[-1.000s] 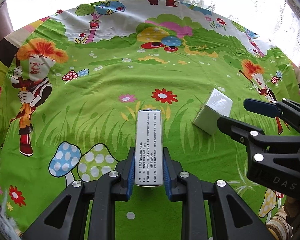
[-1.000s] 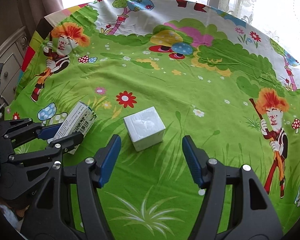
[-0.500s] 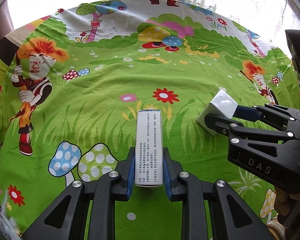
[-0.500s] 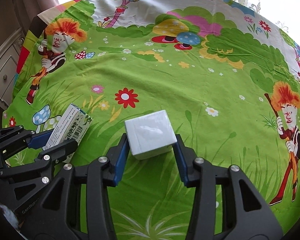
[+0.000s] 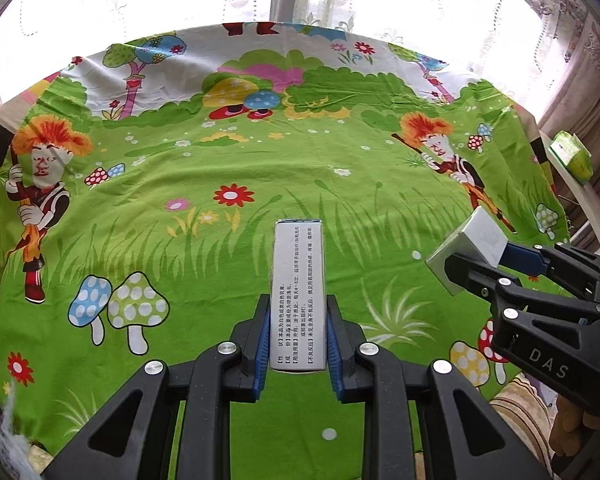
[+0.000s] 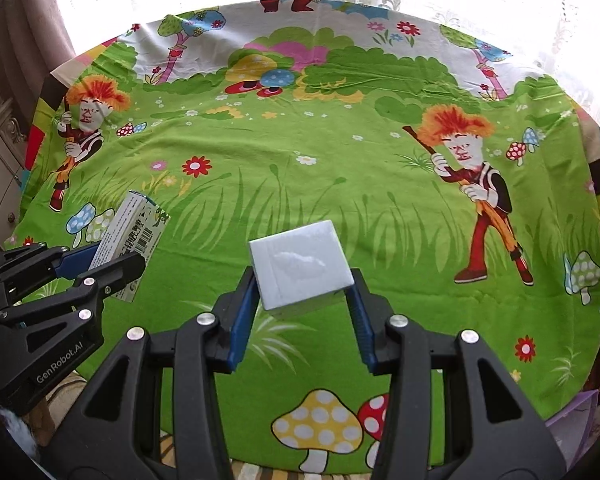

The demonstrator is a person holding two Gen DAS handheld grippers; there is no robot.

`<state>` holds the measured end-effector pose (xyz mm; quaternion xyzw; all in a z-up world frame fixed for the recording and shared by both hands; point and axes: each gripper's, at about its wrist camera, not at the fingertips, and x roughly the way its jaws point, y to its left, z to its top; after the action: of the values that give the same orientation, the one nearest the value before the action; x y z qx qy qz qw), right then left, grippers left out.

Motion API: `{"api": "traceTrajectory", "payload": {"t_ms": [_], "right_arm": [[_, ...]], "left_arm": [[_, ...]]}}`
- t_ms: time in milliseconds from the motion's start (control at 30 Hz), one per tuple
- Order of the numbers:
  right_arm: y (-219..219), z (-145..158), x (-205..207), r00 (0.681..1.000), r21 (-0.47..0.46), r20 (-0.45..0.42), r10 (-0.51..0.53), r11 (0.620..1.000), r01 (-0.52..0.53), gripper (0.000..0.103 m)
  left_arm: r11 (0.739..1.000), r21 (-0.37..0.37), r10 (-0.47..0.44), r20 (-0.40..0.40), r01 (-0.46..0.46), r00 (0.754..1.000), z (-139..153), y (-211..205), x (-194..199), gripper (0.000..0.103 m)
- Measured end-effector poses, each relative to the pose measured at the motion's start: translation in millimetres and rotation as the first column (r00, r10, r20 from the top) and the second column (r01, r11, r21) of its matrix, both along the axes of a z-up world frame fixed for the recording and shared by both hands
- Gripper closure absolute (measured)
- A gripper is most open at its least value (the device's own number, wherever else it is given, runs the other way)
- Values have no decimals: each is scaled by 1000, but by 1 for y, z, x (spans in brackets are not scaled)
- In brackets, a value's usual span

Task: Organize rigid objects
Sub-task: 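Carry the medicine box and cube box over to the purple box, then open both tools to drop the two boxes into the purple box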

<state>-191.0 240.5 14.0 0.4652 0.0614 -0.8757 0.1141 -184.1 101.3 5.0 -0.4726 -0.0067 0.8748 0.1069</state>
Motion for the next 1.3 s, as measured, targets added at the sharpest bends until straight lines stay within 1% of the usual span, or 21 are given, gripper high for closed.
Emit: {"api": "traceTrajectory", "payload": {"t_ms": [100,233,367,467,567,733,867,967,1000,1033,1067,1100,1133,1167,1200,1267,1300], "right_arm": [[23,12,26,999,-4,-11,-49,999,49,55],[56,23,63,992,10,-25,-128,992,128,55],[94,29,100,977,13,-31,-212,977,212,55],[119,32,129,961,42,-38,-273,961,274,55],[145,31,159,940,63,-34,-339,938,340,55],[184,31,203,897,78,-44,-439,894,441,55],[214,27,226,856,65,-40,-516,853,517,55],[230,26,238,833,52,-53,-551,831,554,55],[235,27,241,823,44,-54,-566,822,568,54],[240,26,243,816,37,-53,-575,816,577,54],[243,26,245,813,30,-52,-580,813,582,54],[245,26,246,812,26,-51,-582,812,583,50],[246,26,248,811,23,-49,-582,812,584,47],[247,25,250,811,19,-46,-584,811,585,41],[248,25,252,809,12,-43,-586,810,587,39],[248,25,260,807,3,-32,-590,807,591,38],[247,25,266,804,2,-32,-594,804,594,37]], "left_arm": [[997,26,-74,-14,74,997,8,25,18,78],[985,59,-163,-21,164,986,15,59,43,78],[964,78,-256,-9,256,967,17,96,71,78],[946,94,-311,-1,310,950,19,119,90,78],[931,85,-356,-2,355,934,22,143,109,78],[886,81,-458,0,457,889,23,185,142,78],[860,82,-507,13,504,862,22,213,160,78],[846,85,-530,30,526,847,19,228,167,76],[841,91,-539,39,534,842,18,232,169,74],[837,99,-543,46,538,838,17,235,170,67],[839,96,-542,48,536,839,16,237,172,57],[840,91,-539,47,534,841,15,238,174,52],[841,90,-538,47,533,841,15,239,175,43],[842,87,-537,48,532,842,15,239,176,38],[844,87,-534,53,529,844,15,237,178,36],[850,102,-524,79,516,848,11,228,182,29],[854,117,-518,100,507,850,7,223,184,29]]}}
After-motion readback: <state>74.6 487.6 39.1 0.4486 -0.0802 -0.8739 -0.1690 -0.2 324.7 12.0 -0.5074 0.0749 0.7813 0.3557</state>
